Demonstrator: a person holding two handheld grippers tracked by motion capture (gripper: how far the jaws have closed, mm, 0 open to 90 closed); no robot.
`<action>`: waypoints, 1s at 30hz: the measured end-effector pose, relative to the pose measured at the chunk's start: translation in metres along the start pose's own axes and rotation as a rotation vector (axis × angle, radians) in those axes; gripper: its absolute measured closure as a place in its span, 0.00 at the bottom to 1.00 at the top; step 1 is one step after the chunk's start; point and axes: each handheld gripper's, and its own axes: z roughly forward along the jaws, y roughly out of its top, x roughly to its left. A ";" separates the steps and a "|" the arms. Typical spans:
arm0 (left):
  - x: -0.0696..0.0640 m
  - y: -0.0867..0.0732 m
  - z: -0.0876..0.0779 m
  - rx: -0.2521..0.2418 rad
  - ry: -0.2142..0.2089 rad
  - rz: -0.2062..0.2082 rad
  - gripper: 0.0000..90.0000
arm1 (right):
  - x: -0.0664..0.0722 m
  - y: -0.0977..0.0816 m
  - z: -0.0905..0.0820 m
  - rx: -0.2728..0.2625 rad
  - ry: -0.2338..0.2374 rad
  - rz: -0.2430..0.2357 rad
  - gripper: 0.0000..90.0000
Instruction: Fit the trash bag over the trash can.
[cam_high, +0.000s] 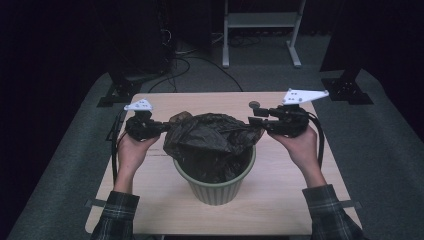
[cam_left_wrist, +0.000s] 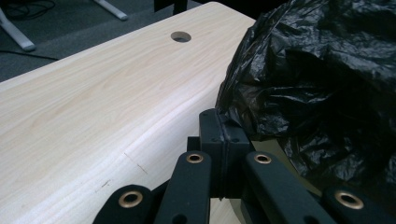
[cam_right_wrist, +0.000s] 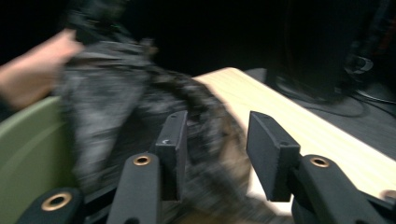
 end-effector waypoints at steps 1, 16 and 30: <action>-0.001 -0.001 -0.001 0.000 0.001 0.002 1.00 | 0.003 -0.001 -0.004 -0.004 0.015 -0.001 0.62; -0.008 -0.004 -0.008 -0.006 -0.004 0.021 1.00 | 0.018 -0.018 0.011 0.060 0.087 -0.005 0.99; -0.014 -0.030 -0.032 -0.026 -0.002 0.004 1.00 | 0.065 -0.050 -0.032 0.035 0.184 -0.062 1.00</action>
